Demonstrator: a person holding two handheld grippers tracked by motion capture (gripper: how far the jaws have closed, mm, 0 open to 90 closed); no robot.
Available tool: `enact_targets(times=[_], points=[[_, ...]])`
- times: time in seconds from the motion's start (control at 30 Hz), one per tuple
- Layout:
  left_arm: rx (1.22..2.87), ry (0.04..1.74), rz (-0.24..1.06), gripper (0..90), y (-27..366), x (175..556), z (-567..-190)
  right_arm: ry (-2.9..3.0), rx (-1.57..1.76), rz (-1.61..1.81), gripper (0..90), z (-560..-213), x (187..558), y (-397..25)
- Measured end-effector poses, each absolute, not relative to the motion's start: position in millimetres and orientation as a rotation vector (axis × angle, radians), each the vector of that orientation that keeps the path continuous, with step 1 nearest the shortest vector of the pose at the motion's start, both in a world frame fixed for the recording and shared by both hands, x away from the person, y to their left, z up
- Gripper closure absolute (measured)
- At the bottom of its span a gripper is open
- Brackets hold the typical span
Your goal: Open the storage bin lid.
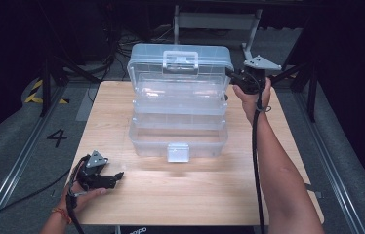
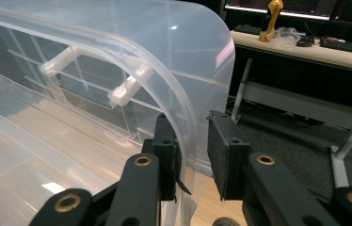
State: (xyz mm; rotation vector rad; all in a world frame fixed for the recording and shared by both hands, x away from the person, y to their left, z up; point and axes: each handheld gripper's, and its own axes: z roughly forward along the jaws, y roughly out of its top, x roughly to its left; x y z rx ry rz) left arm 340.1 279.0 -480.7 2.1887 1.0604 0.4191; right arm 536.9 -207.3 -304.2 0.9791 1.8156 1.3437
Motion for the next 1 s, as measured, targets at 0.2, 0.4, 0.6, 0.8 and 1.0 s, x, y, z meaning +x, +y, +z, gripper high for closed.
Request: enact_targets(times=[0.2,0.4,0.6,0.8,1.0], points=[[2.186,1.057,0.415,17.0,279.0,340.4,-481.0,1.815,0.992,1.340,74.8,-302.9,542.5,-206.5],[2.182,1.058,0.412,16.9,278.9,340.6,-481.2,1.812,1.000,1.339,75.1,-302.4,545.6,-205.9],[2.182,1.058,0.411,16.9,278.9,340.6,-481.2,1.810,1.009,1.342,75.4,-302.2,549.5,-205.7],[2.176,1.058,0.417,16.9,278.6,340.6,-481.7,1.812,1.006,1.325,75.6,-301.1,554.2,-204.5],[2.177,1.056,0.417,16.9,278.7,340.8,-481.6,1.815,1.014,1.334,77.5,-299.6,561.6,-205.8]])
